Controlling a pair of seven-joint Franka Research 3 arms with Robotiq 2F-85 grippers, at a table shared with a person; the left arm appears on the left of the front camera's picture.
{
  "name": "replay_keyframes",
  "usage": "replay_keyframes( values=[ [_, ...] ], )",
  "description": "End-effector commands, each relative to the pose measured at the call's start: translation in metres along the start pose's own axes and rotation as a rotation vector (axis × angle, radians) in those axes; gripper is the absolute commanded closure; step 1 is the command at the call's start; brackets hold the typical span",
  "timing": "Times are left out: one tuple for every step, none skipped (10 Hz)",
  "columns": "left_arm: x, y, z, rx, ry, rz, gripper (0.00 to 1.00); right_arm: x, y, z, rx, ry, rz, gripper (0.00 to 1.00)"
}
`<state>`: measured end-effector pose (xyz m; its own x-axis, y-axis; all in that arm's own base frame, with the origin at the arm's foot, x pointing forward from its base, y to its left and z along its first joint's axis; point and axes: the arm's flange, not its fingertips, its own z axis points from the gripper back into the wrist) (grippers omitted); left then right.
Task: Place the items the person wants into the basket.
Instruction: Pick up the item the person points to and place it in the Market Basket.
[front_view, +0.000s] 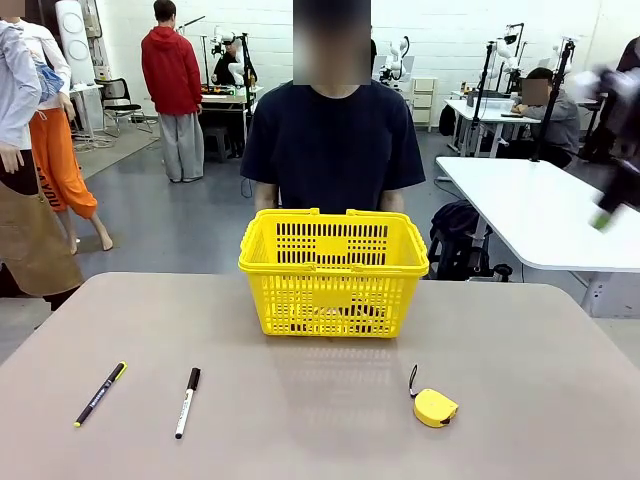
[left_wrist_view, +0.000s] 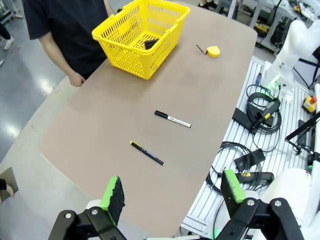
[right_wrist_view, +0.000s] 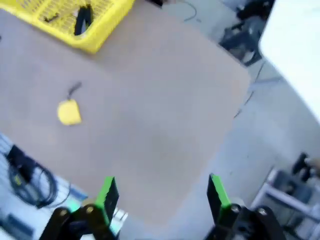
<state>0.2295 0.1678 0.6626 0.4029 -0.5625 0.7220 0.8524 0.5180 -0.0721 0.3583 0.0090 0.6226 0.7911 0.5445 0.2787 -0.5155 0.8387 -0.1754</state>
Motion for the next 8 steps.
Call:
replay_keyframes(
  values=[
    [-0.001, -0.001, 0.001, -0.01, -0.014, -0.023, 0.0, -0.136, -0.019, -0.07, 0.038, -0.012, 0.004, 0.08],
    [-0.001, -0.001, 0.001, -0.01, -0.014, -0.023, 0.0, -0.135, -0.022, -0.081, 0.056, -0.007, 0.004, 0.08],
    [-0.001, -0.001, 0.001, -0.01, -0.014, -0.023, 0.0, -0.133, -0.022, -0.088, 0.064, -0.003, -0.011, 0.08],
    [-0.001, -0.001, 0.001, -0.01, -0.014, -0.023, 0.0, -0.131, -0.021, -0.094, 0.07, 0.005, -0.021, 0.08],
    [-0.001, -0.001, 0.001, -0.01, -0.014, -0.023, 0.0, -0.13, -0.021, -0.098, 0.075, 0.018, -0.026, 0.08],
    [-0.001, -0.001, 0.001, -0.01, -0.014, -0.023, 0.0, -0.127, -0.023, -0.102, 0.088, 0.033, -0.072, 0.08],
    [-0.001, -0.001, 0.001, -0.01, -0.014, -0.023, 0.0, -0.142, -0.028, -0.091, 0.096, 0.013, -0.022, 0.08],
    [-0.001, -0.001, 0.001, -0.01, -0.014, -0.023, 0.0, -0.142, -0.028, -0.091, 0.096, 0.013, -0.022, 0.08]
  ],
)
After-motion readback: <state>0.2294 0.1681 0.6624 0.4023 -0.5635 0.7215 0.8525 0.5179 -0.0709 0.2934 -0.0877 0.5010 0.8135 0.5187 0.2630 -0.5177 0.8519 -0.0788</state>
